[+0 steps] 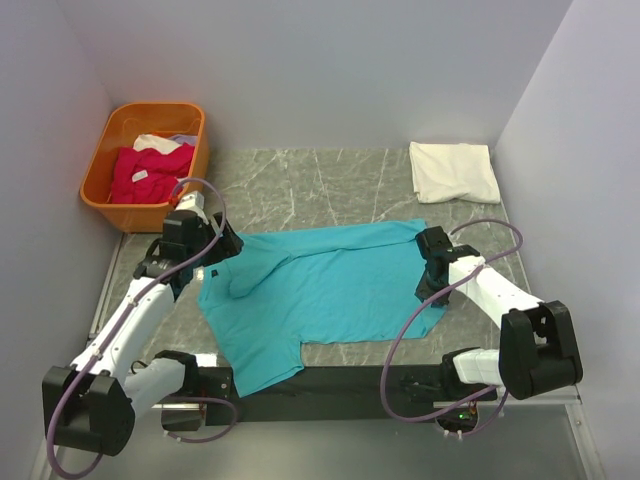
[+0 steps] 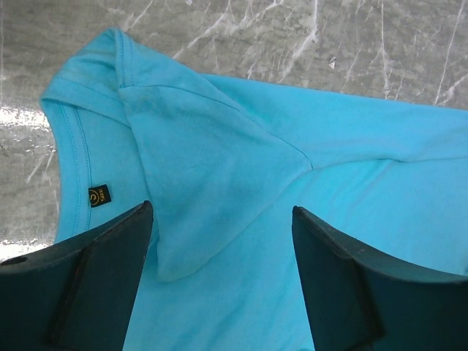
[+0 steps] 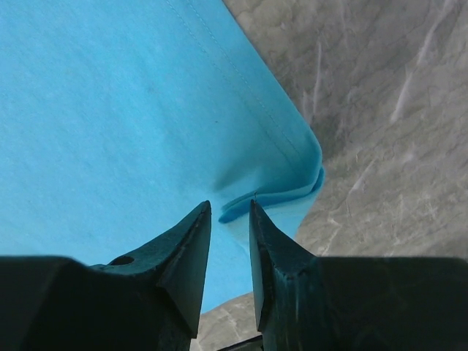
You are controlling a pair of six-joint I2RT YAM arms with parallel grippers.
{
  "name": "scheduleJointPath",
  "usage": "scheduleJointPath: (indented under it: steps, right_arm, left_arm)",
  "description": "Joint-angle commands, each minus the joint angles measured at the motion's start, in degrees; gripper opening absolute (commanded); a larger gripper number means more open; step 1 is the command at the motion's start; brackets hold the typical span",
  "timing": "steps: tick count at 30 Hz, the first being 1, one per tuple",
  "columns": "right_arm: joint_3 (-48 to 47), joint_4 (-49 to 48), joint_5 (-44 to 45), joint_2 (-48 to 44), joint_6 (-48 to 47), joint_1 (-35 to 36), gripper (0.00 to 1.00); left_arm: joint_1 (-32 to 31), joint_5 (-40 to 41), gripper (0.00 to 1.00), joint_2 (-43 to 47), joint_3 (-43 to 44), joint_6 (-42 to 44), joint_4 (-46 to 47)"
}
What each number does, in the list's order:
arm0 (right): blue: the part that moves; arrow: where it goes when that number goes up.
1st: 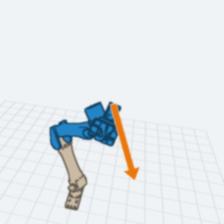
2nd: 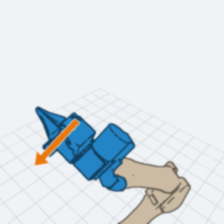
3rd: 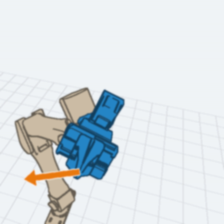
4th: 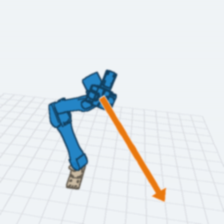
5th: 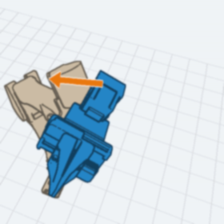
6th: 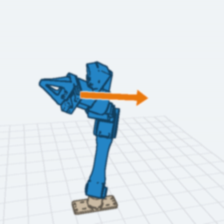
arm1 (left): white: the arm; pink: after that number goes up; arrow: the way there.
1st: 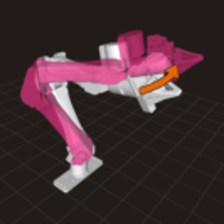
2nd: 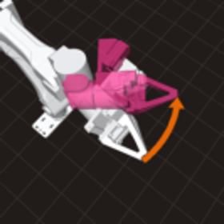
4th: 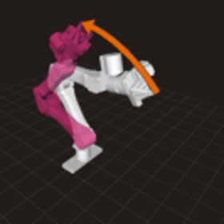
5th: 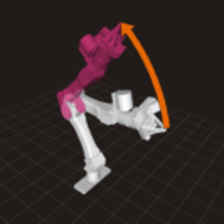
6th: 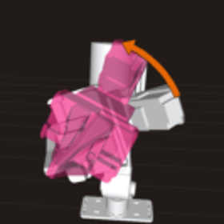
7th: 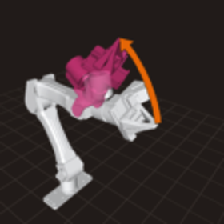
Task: Fold and stack the t-shirts
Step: Fold the tshirt
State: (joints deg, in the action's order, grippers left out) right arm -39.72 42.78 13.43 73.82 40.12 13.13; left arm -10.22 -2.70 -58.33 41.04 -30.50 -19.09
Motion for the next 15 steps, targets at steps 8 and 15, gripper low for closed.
scheduleJointPath:
  steps: [8,15]
  right_arm:
    - [-0.2,4.1,1.1,1.6,3.2,0.1,0.34]
    - [-0.8,4.6,1.9,3.8,3.4,0.1,0.34]
  left_arm:
    - [-0.1,1.4,0.81,4.1,-0.5,1.8,1.3]
    - [0.0,1.4,0.81,5.4,-0.7,1.9,1.3]
